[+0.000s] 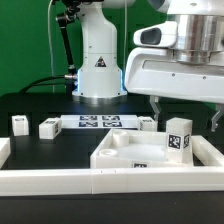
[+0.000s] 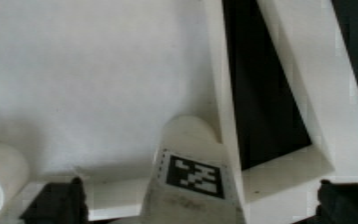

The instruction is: Assemble square table

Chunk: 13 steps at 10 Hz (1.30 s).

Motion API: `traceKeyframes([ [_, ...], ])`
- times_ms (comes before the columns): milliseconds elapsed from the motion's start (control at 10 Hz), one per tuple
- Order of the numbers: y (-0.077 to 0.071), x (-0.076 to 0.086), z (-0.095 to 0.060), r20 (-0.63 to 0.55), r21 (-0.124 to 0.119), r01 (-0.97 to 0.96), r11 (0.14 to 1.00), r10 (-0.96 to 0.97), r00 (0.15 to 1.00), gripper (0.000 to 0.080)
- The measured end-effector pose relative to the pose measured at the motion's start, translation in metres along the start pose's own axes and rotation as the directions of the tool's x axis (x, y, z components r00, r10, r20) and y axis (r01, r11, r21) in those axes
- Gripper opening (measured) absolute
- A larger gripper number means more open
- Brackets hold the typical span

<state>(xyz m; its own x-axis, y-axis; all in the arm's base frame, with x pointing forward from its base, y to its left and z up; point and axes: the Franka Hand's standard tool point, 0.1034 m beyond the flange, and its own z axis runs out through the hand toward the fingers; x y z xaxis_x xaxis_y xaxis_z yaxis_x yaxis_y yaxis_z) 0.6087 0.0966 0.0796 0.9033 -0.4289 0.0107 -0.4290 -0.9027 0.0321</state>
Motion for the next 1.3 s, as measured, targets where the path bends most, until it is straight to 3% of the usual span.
traceKeyframes([
  [200, -0.001, -0.001, 0.0, -0.007, -0.002, 0.021, 1.0, -0.022, 1.0, 0.0649],
  [600, -0.004, -0.024, 0.004, -0.053, -0.025, 0.348, 0.937, -0.349, 0.936, 0.0649],
  [1300, 0.001, -0.027, 0.007, -0.052, -0.027, 0.371, 0.928, -0.372, 0.927, 0.0649],
])
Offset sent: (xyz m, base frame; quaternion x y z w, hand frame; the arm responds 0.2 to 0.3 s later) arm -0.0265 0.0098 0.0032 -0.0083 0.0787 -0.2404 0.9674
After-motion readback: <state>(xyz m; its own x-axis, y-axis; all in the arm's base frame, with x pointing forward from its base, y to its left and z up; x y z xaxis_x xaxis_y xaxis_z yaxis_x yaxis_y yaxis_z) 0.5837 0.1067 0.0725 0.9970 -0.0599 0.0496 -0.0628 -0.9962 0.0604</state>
